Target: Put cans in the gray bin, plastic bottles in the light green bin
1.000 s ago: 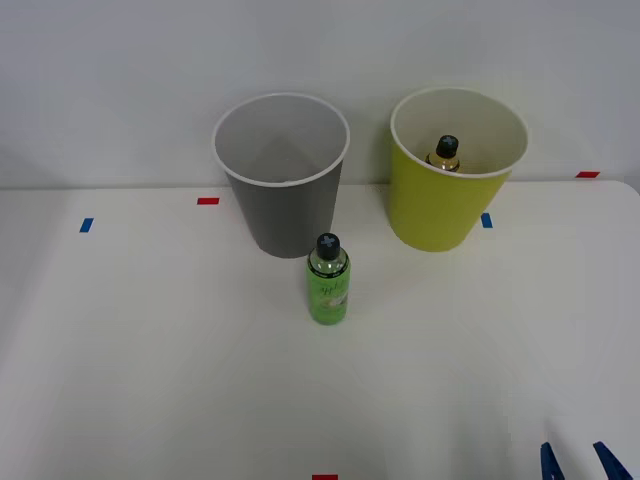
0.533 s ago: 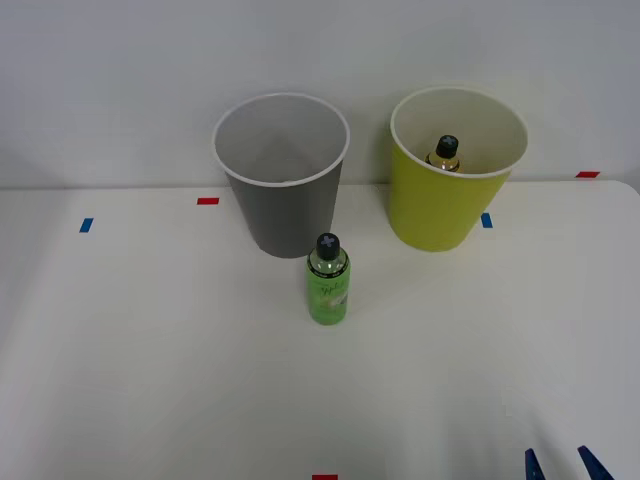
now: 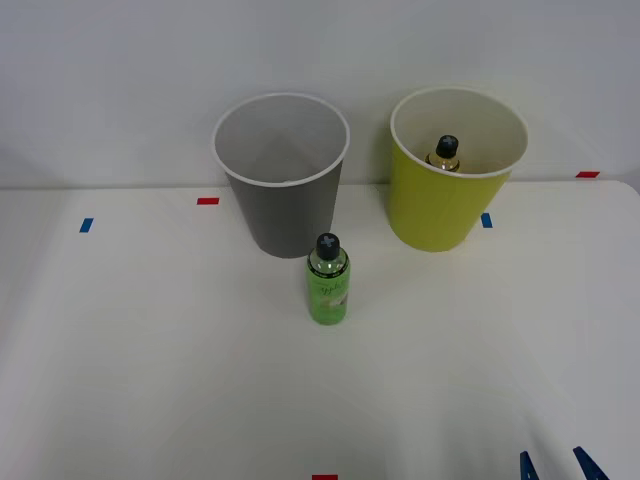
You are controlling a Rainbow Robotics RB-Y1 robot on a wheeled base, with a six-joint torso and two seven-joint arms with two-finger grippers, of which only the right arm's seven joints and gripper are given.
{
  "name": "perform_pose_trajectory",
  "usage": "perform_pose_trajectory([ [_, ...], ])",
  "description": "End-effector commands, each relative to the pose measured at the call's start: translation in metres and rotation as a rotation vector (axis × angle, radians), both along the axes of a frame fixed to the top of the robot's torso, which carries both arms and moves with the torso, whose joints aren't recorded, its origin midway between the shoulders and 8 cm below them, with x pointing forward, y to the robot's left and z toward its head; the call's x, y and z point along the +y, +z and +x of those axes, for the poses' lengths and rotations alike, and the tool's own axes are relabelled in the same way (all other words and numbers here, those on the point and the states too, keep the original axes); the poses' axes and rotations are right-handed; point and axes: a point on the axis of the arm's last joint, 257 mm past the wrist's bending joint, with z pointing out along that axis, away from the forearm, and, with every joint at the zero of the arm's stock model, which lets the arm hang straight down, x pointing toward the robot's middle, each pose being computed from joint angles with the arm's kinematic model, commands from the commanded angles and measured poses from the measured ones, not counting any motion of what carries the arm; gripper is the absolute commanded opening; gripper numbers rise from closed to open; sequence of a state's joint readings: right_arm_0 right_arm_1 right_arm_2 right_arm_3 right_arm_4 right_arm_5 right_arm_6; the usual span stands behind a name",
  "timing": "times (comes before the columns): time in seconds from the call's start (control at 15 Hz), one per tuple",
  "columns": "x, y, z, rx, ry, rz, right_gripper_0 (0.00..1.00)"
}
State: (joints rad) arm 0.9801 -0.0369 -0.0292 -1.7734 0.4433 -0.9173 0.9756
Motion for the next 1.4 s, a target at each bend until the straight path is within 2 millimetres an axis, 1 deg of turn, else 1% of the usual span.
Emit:
perform_pose_trajectory([
  [0.07,0.0,0.0,0.0,0.0,0.0,0.0,0.58],
  [1.4,0.0,0.0,0.0,0.0,0.0,0.0,0.58],
])
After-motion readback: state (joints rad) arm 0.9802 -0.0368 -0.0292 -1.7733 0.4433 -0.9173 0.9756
